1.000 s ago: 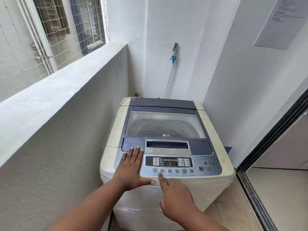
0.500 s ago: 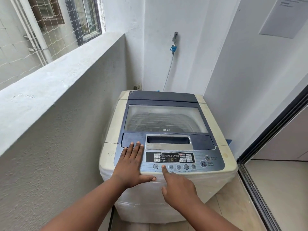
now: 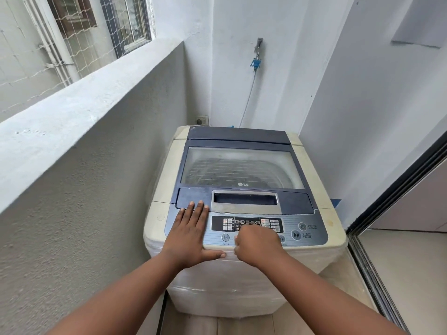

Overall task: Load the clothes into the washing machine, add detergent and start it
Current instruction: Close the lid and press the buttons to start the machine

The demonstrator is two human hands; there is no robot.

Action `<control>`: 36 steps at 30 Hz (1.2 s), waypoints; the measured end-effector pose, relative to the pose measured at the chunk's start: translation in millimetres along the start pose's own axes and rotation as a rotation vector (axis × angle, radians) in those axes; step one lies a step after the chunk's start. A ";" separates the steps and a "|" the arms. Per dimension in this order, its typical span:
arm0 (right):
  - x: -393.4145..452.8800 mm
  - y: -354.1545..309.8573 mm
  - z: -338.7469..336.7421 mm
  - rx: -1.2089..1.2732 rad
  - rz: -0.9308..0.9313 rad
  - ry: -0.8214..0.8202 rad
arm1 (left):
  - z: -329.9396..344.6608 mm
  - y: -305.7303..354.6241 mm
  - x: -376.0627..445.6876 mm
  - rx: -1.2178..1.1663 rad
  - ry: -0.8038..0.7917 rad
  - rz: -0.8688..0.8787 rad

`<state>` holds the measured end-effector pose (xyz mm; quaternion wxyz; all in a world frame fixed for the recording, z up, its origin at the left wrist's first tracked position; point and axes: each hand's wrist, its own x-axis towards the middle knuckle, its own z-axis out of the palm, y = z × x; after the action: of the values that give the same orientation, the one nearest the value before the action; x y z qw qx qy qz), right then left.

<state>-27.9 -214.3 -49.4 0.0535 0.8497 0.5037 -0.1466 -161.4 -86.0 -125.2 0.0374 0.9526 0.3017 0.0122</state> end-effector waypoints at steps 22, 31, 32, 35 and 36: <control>-78.9 95.1 47.0 0.206 0.086 0.092 | 0.6 1.4 -2.0 -0.043 0.053 -0.008; -61.5 114.6 37.2 0.271 0.226 0.241 | 2.4 1.1 -2.8 -0.056 0.053 -0.011; -58.4 115.7 37.2 0.272 0.228 0.275 | 1.6 1.2 -3.1 -0.057 0.056 -0.006; -51.3 119.5 40.6 0.268 0.228 0.343 | 2.8 -0.7 -2.6 -0.049 0.079 0.005; -49.8 120.9 43.5 0.263 0.226 0.346 | 3.2 -1.0 -2.3 -0.047 0.086 0.003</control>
<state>46.6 -325.4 -82.6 -0.1286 0.9127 0.3837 -0.0561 -163.7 -86.7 -128.4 0.0469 0.9505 0.3013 0.0603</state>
